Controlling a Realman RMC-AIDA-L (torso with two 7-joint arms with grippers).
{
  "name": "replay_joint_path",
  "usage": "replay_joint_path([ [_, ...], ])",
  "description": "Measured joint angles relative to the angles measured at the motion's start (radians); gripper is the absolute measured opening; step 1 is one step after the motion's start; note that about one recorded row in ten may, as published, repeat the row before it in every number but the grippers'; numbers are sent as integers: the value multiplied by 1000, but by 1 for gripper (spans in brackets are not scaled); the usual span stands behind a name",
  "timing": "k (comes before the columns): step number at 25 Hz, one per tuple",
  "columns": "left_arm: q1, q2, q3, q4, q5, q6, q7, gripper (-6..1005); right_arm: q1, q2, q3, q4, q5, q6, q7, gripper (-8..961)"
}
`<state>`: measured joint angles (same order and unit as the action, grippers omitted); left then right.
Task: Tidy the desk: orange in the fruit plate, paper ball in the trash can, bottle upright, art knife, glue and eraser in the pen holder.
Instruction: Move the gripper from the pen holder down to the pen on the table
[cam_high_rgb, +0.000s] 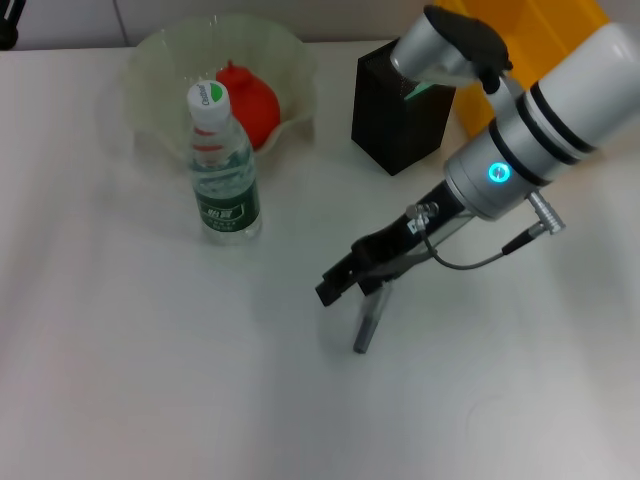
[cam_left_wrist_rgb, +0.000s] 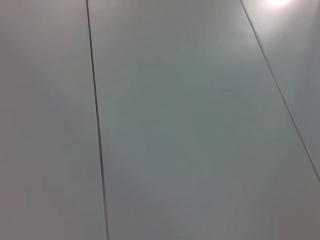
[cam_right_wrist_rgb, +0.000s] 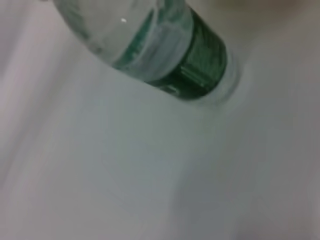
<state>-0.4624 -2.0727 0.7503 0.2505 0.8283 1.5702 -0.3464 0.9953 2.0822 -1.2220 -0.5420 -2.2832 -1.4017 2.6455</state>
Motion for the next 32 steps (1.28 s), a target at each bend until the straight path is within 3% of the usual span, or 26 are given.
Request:
replay_joint_path([
  [11,-4,-3,-4,-2,0,-1,4,618,43,7,-11,79,10,21,-17,690],
  [32,-7,-2,-4,-2,0,-3,4,618,17,0,-9,85,3,4,18,690],
])
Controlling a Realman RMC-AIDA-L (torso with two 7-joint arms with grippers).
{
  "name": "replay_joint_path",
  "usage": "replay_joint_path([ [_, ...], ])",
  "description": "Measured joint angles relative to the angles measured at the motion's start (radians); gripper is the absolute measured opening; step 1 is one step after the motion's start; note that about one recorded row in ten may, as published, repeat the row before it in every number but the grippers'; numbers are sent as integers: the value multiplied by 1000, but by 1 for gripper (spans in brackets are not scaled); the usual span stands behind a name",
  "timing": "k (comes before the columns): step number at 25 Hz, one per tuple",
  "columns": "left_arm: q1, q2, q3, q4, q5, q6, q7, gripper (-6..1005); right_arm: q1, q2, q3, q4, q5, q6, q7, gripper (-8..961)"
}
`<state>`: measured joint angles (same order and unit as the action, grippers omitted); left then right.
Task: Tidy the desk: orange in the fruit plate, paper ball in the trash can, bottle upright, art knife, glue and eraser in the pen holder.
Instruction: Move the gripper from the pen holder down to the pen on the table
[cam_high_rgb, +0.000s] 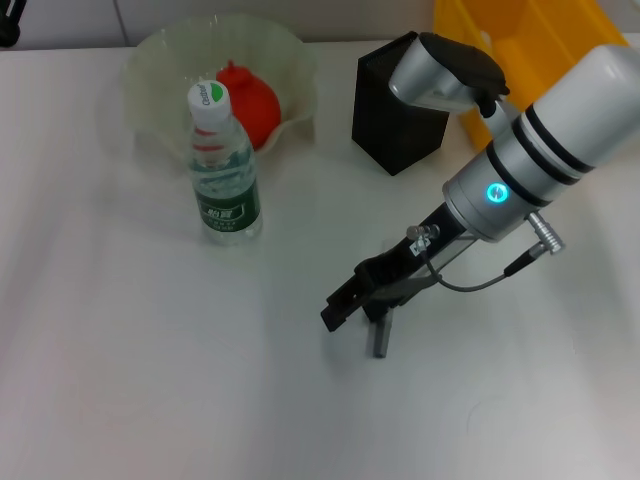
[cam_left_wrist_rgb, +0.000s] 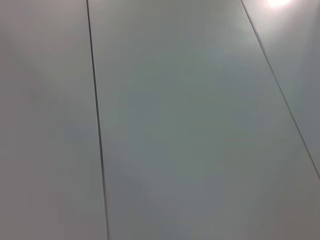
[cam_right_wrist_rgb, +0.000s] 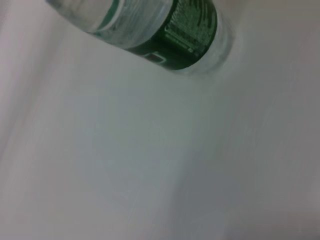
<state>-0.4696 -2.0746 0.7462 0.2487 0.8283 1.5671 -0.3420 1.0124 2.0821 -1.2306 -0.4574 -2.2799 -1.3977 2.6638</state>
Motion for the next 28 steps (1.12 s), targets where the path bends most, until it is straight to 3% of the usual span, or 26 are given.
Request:
replay_joint_path([
  [10,-1,1,0,3,0,-5,0,618,-32,-3,8,-10,-1,-8,7,689],
  [21,-2,1,1,5,0,-6,0,618,-132,-9,25,-161,2,-39,40,689],
  [28,-3,1,-1,5,0,-6,1,618,-163,-16,74,-176,-4,-67,43,689],
])
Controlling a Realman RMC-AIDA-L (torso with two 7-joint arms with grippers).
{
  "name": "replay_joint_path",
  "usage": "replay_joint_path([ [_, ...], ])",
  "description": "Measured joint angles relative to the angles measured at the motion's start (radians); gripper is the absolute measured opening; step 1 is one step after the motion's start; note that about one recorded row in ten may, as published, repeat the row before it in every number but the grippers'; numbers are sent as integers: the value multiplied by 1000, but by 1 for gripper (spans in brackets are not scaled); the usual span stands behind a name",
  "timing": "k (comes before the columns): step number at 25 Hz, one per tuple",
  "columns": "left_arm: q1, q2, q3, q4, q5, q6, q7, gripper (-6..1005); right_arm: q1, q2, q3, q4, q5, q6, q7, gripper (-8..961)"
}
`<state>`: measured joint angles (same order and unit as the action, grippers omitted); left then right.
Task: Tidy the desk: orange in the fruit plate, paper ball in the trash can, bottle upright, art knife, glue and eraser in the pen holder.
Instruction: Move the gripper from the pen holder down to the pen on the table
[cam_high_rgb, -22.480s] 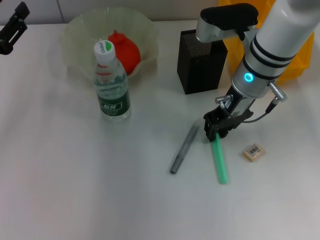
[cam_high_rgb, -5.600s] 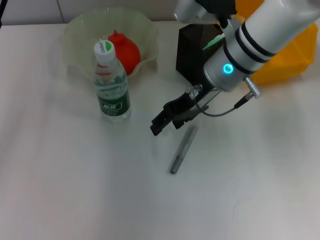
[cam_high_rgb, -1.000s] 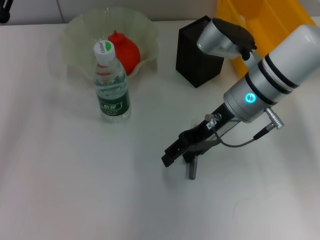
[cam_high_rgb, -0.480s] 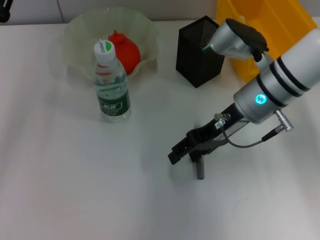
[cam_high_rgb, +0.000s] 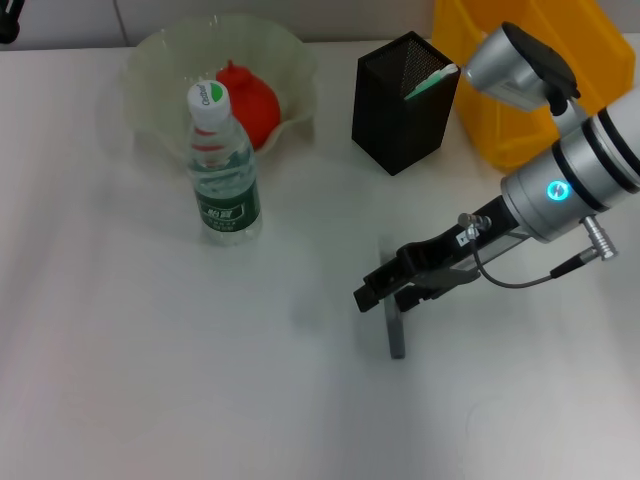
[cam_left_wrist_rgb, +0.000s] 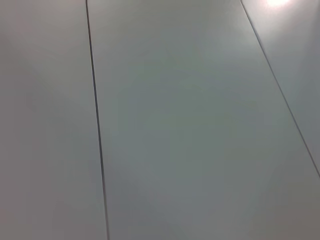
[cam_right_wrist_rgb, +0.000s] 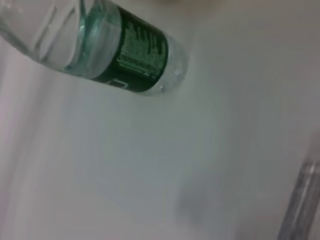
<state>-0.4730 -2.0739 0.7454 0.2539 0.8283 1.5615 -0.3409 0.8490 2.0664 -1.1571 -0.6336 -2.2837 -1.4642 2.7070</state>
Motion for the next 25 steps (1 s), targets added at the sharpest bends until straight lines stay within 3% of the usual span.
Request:
replay_joint_path([
  [10,-12,1,4,3,0,-4,2,618,-38,-14,15,-113,5,-35,39,687],
  [15,-15,1,5,3,0,-5,8,618,55,-42,12,-92,-115,-74,185,683],
  [19,-17,-1,4,-4,0,-5,22,618,176,-49,16,25,-255,-87,230,680],
  [21,-17,-2,5,-6,0,-5,25,618,228,-45,13,74,-289,-79,230,679],
  [25,-14,-3,0,-15,0,-3,25,618,287,-18,1,99,-344,-35,219,676],
])
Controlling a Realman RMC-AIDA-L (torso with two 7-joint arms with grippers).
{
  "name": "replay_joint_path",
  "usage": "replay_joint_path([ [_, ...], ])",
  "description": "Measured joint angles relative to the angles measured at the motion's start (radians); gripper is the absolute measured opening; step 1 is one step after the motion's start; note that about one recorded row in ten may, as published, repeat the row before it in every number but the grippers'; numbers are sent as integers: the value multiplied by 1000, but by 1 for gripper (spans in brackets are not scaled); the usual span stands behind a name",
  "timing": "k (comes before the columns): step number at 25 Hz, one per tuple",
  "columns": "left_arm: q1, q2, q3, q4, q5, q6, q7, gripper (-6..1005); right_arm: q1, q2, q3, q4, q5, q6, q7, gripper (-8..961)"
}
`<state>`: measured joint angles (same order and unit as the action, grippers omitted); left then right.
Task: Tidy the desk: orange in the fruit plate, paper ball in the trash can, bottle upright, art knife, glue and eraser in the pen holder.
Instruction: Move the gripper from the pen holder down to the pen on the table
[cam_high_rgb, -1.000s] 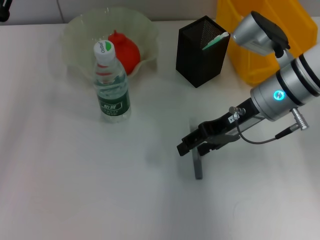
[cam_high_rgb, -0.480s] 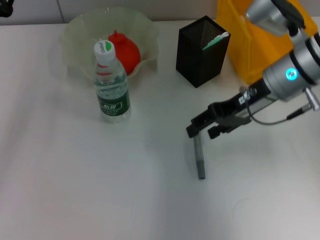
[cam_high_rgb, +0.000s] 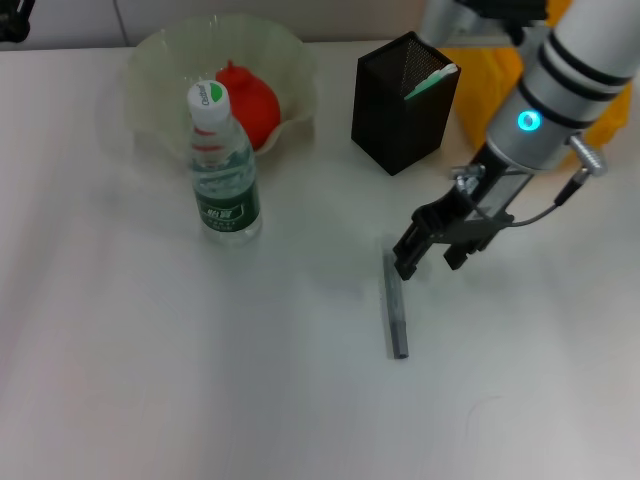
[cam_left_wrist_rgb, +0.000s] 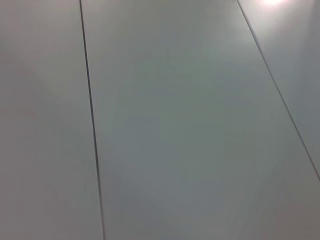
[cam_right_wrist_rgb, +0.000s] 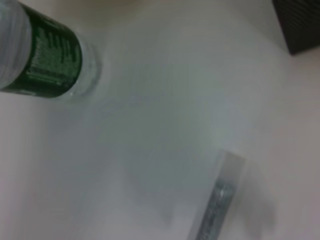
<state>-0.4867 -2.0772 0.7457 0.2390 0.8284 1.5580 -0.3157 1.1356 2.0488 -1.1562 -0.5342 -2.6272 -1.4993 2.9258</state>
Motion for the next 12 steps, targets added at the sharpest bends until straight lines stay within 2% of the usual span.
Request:
replay_joint_path([
  [6,11,0,-18,-5,-3,10,16,618,85,24,-28,96,-26,69,-42,672],
  [12,8,0,-22,-16,-3,11,17,618,113,32,-67,122,-28,95,-70,668],
])
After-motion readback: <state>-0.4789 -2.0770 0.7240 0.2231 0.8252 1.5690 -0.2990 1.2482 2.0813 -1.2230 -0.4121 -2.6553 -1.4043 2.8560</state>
